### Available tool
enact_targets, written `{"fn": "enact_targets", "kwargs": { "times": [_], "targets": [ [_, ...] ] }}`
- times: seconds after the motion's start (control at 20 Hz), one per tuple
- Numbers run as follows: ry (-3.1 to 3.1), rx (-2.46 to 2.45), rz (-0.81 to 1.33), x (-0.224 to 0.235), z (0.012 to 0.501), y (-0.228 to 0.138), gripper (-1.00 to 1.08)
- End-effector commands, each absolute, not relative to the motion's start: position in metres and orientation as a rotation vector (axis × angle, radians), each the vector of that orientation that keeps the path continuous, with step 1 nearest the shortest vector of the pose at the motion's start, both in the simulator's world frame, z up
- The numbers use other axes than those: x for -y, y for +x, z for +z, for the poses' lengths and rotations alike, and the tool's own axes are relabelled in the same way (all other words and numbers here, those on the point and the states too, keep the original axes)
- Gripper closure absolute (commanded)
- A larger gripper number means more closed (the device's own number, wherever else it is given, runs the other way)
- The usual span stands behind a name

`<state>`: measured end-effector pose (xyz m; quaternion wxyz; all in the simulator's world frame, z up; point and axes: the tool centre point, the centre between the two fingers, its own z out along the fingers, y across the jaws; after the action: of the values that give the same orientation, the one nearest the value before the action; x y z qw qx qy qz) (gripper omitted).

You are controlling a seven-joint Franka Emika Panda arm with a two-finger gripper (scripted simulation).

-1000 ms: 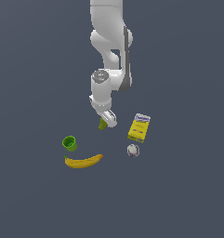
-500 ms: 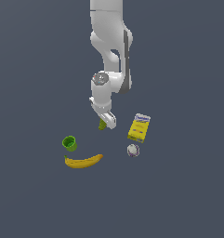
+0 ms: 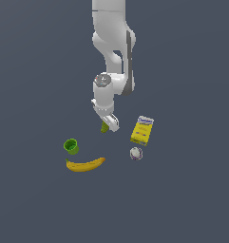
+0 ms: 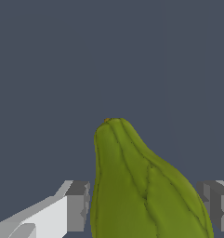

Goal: Pick up a designated object from a clutter of objects.

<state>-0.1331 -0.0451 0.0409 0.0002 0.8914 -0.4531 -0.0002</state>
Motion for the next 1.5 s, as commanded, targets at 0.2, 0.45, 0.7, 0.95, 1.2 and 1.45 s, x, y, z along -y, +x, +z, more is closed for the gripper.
{"fn": "enact_targets", "kwargs": {
  "times": [0.2,0.45,0.7,0.95,1.2,1.45],
  "targets": [
    [2.800,1.424,0.000,0.041,0.048,-0.131,1.08],
    [2.800,1.424,0.000,0.032,0.066,-0.125,1.08],
    [2.799,1.424,0.000,0.017,0.094,-0.116,1.08],
    [2.798,1.423,0.002,-0.002,0.131,-0.103,1.08],
    [2.796,1.423,0.003,-0.023,0.172,-0.089,1.08],
    [2.796,1.423,0.003,-0.046,0.214,-0.075,1.08]
  ]
}}
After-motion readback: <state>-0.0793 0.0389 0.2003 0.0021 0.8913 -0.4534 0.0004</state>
